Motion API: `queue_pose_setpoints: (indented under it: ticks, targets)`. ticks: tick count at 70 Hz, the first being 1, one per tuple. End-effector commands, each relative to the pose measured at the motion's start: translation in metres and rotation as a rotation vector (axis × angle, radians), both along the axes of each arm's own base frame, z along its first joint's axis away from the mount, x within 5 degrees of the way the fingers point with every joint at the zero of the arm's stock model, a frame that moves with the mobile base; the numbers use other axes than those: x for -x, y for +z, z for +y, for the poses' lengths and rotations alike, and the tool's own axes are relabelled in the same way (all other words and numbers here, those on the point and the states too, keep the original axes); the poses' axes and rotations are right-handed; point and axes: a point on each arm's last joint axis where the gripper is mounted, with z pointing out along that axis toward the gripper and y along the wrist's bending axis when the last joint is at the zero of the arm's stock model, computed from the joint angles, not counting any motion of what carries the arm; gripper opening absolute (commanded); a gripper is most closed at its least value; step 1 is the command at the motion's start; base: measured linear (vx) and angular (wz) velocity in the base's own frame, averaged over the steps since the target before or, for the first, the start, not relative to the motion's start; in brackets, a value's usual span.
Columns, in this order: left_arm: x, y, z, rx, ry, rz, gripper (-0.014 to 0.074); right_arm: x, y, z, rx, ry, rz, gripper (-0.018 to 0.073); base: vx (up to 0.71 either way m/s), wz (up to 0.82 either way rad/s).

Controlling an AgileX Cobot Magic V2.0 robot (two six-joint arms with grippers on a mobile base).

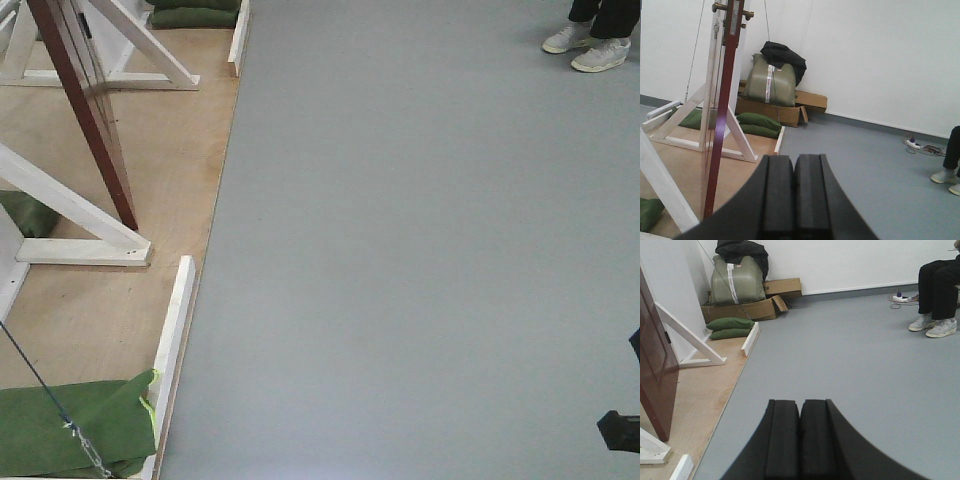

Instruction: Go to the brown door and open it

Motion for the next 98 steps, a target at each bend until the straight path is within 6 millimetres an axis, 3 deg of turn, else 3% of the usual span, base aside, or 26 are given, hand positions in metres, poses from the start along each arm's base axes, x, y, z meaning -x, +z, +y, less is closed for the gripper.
queue_pose_setpoints:
  ticks: [1, 98]
  targets:
    - [0.0014, -0.0005, -0.0006, 0.003, -0.008, -0.076, 0.0017, -0.0004, 0.007, -0.0008, 0.012, -0.006, -0.087, 0.0, 0.0, 0.0]
    - [0.0014, -0.0005, -0.0006, 0.003, -0.008, -0.076, 0.0017, -0.0004, 0.007, -0.0008, 0.012, -0.006, -0.087, 0.0, 0.0, 0.0]
